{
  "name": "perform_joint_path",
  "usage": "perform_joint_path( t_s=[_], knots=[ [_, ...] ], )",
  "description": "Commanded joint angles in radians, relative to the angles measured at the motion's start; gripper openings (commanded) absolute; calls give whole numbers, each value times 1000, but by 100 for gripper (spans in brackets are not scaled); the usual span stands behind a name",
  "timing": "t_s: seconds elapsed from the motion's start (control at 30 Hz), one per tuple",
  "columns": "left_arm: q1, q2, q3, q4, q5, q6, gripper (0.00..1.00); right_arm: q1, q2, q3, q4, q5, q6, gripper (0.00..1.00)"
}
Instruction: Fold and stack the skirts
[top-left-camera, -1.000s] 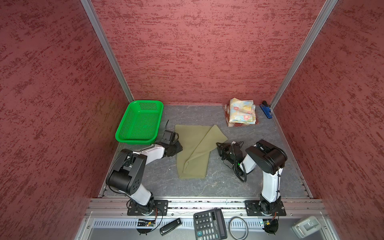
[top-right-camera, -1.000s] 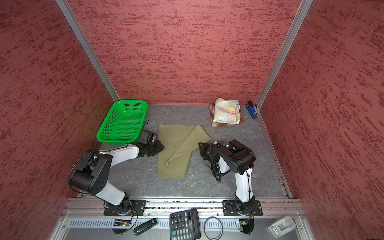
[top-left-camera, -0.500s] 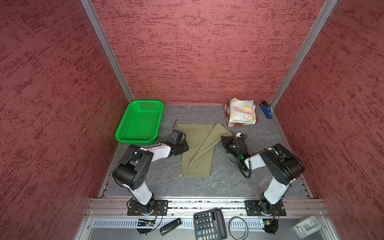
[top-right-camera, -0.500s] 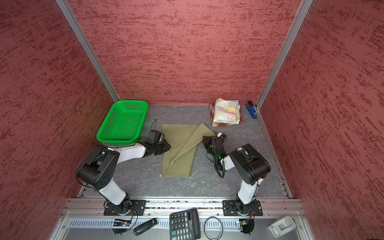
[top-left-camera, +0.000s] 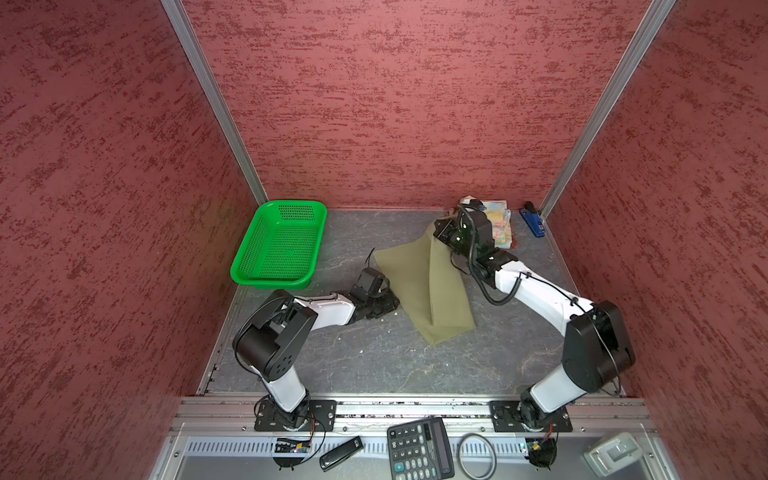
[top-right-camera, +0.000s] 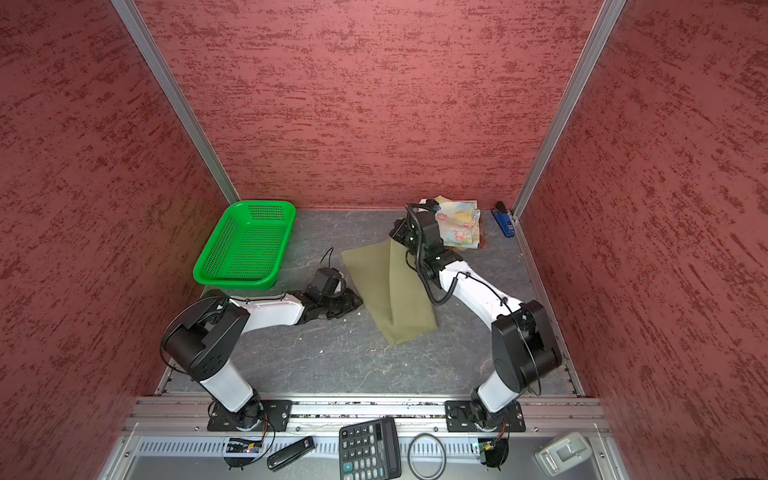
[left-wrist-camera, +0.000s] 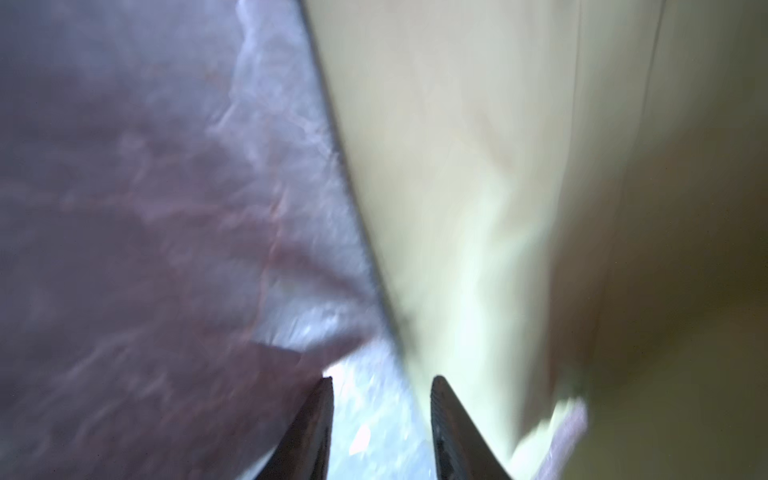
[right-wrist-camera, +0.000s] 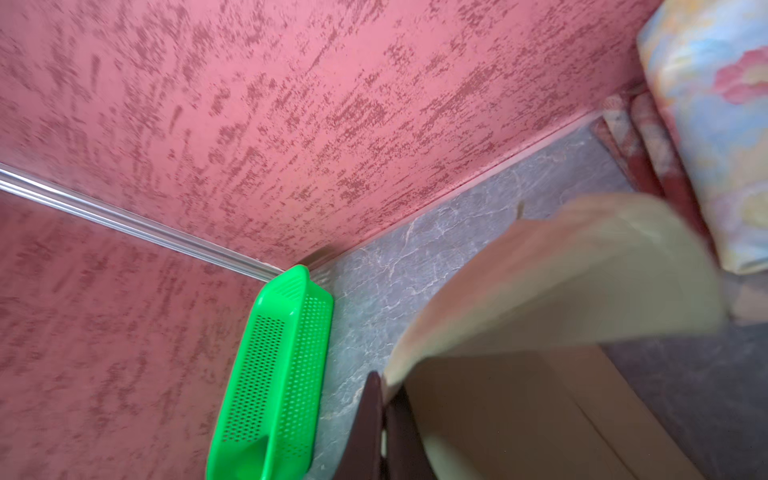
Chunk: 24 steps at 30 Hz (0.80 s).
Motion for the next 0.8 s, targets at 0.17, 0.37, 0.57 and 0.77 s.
perform_joint_path(
  t_s=[0.17,0.37,0.57,0.77],
  knots=[
    [85,-15,-145,-135,18,26,44,124,216,217,-312,-78,-162,0],
    [100,-47,-170,-138,15,32,44,194,441,470,-477,-131,-240,26],
    [124,-82,-176,-154,11,37,44,179,328,405,-499,-36,-275,75],
    [142,-121,-132,-190,-2,67,48,92,95,117,-469,30,-233,78]
  ],
)
